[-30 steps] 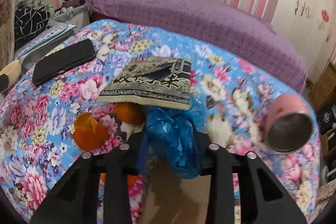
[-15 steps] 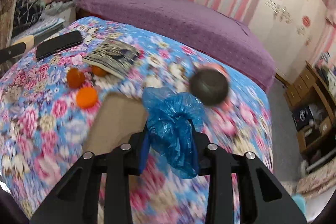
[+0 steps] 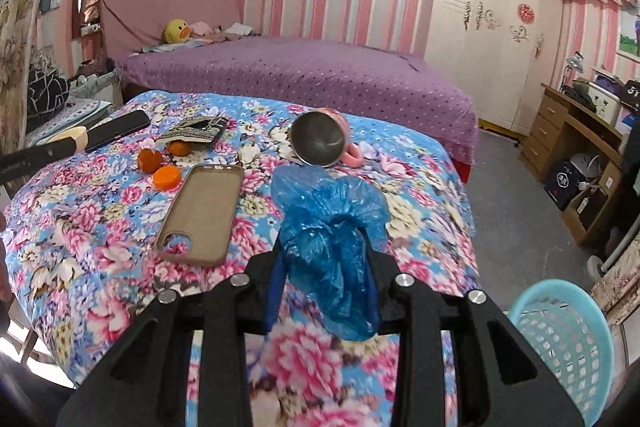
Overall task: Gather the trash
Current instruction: 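Lift the white bowl and blue bag in both tools toward the basket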
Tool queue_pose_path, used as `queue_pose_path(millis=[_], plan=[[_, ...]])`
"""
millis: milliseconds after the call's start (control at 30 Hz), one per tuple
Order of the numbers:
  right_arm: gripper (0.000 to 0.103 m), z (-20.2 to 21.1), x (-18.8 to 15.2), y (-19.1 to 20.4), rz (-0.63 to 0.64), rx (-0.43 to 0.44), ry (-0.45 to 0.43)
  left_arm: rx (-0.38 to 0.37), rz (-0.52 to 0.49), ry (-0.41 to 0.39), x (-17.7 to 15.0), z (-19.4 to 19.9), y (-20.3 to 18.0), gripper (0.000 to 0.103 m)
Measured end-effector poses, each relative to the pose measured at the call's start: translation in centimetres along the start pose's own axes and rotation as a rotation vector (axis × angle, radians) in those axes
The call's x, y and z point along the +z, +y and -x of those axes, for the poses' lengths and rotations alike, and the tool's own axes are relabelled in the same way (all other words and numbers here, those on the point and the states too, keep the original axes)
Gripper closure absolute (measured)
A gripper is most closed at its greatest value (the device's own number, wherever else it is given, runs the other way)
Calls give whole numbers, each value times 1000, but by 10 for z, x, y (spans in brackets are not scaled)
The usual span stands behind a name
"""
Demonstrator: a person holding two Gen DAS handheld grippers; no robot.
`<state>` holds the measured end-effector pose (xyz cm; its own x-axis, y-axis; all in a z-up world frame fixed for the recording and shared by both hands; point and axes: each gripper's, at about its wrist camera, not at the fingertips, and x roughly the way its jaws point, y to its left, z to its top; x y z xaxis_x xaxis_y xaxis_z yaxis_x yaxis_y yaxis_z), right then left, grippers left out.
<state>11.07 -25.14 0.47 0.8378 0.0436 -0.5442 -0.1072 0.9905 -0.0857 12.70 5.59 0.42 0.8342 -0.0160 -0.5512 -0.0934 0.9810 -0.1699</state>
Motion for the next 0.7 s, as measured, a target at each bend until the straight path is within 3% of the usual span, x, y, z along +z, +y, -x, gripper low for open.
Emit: queue_pose_path(millis=[300, 700], plan=[[70, 8, -16, -9, -38, 2, -19, 14, -47, 5, -35, 23, -26, 43], [70, 7, -21, -19, -48, -18, -30, -6, -72, 35, -43, 4, -46, 43]])
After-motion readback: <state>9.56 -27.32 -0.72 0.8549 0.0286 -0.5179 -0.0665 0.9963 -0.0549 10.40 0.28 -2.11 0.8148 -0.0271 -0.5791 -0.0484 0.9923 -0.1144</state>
